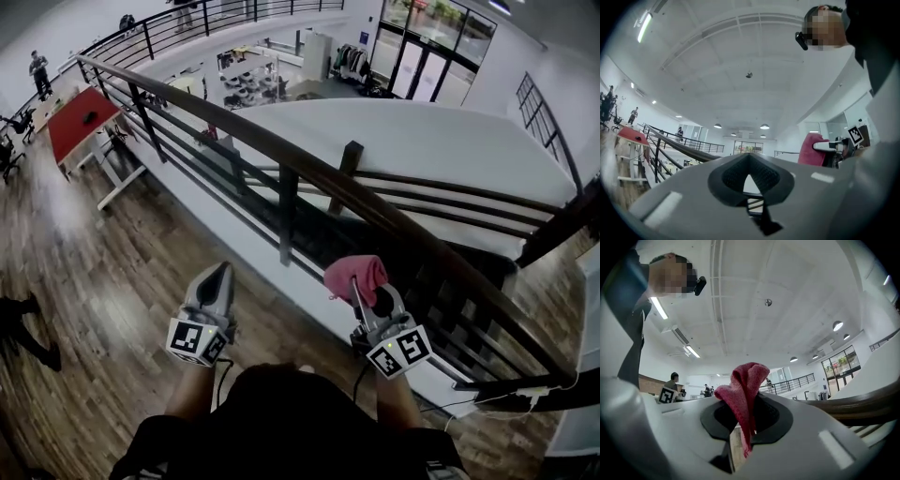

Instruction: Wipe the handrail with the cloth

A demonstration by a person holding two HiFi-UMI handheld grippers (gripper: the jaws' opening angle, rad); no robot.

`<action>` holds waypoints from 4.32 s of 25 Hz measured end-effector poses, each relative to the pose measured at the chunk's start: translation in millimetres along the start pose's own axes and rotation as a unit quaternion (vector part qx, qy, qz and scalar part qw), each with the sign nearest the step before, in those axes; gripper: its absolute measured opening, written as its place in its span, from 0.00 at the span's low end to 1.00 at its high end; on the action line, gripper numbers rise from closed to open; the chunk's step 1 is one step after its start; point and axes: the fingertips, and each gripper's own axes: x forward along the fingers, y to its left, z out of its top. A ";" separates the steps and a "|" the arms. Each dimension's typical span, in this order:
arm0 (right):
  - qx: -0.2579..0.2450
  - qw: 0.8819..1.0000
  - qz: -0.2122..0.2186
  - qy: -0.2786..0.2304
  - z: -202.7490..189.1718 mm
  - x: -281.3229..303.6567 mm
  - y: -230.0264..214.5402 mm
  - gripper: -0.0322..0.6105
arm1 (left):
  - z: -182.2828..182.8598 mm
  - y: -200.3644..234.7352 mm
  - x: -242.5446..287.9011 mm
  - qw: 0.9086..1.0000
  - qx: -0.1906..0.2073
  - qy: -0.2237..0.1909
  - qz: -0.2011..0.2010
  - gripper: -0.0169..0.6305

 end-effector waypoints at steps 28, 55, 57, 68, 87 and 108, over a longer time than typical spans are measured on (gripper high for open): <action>-0.037 0.997 0.017 0.066 -6.7 185.0 -75.8 0.12 | -35.8 36.6 156.9 0.998 -0.008 0.025 -0.056 0.02; -0.220 0.897 -0.116 0.365 -94.3 325.0 -156.5 0.13 | -57.6 89.7 226.1 0.988 0.002 0.101 -0.117 0.02; -0.244 0.882 -0.118 0.384 -98.7 327.9 -157.7 0.13 | -59.8 93.3 225.8 0.988 0.002 0.104 -0.113 0.02; -0.274 0.869 -0.131 0.391 -98.2 317.2 -162.3 0.13 | -71.9 81.2 231.7 0.986 -0.023 0.104 -0.126 0.02; -0.240 0.857 -0.205 0.407 -82.7 215.9 -199.2 0.13 | -79.0 2.9 243.9 0.974 -0.044 0.097 -0.199 0.02; -0.235 0.847 -0.223 0.421 -66.3 100.4 -220.6 0.13 | -80.5 -122.5 243.0 0.959 -0.025 0.109 -0.259 0.02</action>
